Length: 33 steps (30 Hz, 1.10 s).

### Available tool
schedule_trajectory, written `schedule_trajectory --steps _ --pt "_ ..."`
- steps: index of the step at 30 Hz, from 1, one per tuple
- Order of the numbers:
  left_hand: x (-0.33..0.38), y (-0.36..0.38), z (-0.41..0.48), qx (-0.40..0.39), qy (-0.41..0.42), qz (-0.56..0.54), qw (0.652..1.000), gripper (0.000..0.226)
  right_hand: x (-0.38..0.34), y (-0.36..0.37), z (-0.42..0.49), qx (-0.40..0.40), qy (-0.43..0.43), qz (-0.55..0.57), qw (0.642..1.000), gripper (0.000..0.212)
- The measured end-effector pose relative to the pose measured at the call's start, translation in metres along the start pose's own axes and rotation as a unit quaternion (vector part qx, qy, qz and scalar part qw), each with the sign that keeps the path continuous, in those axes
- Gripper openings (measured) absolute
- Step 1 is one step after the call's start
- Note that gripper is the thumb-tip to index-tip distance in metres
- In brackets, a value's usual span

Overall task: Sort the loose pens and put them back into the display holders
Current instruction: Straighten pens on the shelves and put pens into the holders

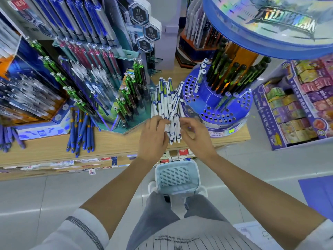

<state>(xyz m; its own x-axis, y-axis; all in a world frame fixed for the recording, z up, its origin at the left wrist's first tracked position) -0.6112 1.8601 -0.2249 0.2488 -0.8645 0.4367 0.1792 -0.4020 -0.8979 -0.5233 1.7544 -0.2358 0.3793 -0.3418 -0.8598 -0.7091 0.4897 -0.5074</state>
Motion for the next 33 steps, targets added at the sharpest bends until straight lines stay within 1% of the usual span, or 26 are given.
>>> schedule_trajectory --steps 5,7,9,11,13,15,17,19,21,24,26,30,33 --pt "0.057 0.041 -0.008 -0.056 0.068 0.007 0.996 0.038 0.033 -0.019 -0.049 -0.033 0.003 -0.016 0.999 0.03" --pt "0.08 0.066 -0.015 -0.085 0.065 0.021 0.994 0.042 0.058 -0.038 -0.073 -0.035 0.018 -0.032 0.999 0.027" --pt "0.092 0.093 -0.018 -0.127 0.025 0.05 0.99 0.051 0.084 -0.064 -0.093 -0.021 0.043 -0.061 0.997 0.024" --pt "0.102 0.118 -0.02 -0.172 -0.042 0.084 0.981 0.067 0.104 -0.098 -0.108 0.004 0.06 -0.093 0.994 0.025" --pt "0.112 0.137 -0.021 -0.209 -0.099 0.1 0.968 0.077 0.119 -0.125 -0.114 0.006 0.056 -0.141 0.988 0.033" --pt "0.119 0.148 -0.018 -0.234 -0.146 0.118 0.954 0.08 0.134 -0.136 -0.112 -0.041 0.057 -0.185 0.98 0.048" --pt "0.125 0.153 -0.017 -0.256 -0.185 0.116 0.942 0.081 0.148 -0.136 -0.106 -0.111 0.061 -0.196 0.972 0.06" --pt "0.126 0.155 -0.017 -0.259 -0.213 0.106 0.936 0.081 0.155 -0.13 -0.103 -0.181 0.075 -0.201 0.96 0.068" --pt "0.127 0.156 -0.017 -0.266 -0.23 0.104 0.93 0.081 0.158 -0.127 -0.103 -0.219 0.076 -0.213 0.949 0.074" --pt "0.132 0.155 -0.012 -0.274 -0.241 0.122 0.923 0.078 0.156 -0.129 -0.104 -0.226 0.047 -0.212 0.949 0.073" --pt "0.137 0.156 -0.009 -0.262 -0.249 0.113 0.926 0.076 0.156 -0.131 -0.106 -0.228 0.034 -0.213 0.95 0.071" --pt "0.154 0.164 -0.005 -0.242 -0.248 0.099 0.933 0.072 0.156 -0.141 -0.103 -0.199 0.013 -0.174 0.964 0.062" --pt "0.172 0.169 0.001 -0.239 -0.25 0.096 0.933 0.073 0.158 -0.148 -0.099 -0.191 0.005 -0.161 0.968 0.056"
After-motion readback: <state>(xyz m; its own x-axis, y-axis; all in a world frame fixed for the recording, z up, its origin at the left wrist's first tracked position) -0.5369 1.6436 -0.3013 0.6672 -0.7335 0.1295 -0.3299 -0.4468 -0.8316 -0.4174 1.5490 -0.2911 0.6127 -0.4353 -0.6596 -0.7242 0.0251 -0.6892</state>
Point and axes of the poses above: each hand's wrist, its own z-axis towards the middle knuckle, its own y-axis out of the palm, x = y × z, the point moved 10 cm from there along z, towards the middle knuckle, and after that the axes turned 12 degrees about -x, right-handed, at the moved point
